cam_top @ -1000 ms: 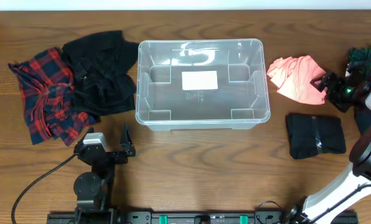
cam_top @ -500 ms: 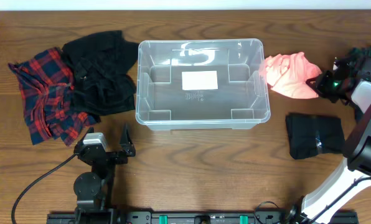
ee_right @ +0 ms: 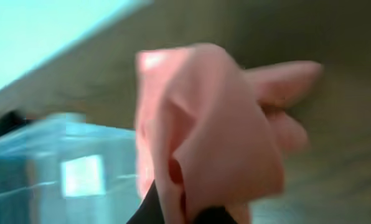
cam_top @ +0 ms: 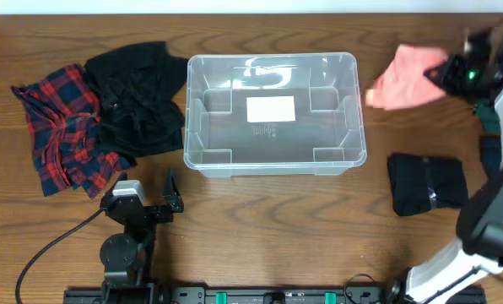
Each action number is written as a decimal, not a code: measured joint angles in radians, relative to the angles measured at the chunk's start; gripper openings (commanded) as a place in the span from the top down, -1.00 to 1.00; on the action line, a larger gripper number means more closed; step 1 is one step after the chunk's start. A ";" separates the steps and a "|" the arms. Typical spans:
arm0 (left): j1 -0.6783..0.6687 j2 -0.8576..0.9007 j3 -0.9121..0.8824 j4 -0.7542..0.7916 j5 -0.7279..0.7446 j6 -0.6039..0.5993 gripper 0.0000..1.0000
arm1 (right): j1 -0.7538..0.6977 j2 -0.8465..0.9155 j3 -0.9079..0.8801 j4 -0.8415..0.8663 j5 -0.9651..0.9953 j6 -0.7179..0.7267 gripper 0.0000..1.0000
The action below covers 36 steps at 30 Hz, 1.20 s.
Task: Pack container
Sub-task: 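Lift the pink shirt and carry it over the bin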
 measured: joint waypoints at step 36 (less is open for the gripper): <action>0.000 0.000 0.000 0.000 0.000 0.000 -0.96 | 0.807 -0.001 0.069 0.296 0.129 0.331 0.98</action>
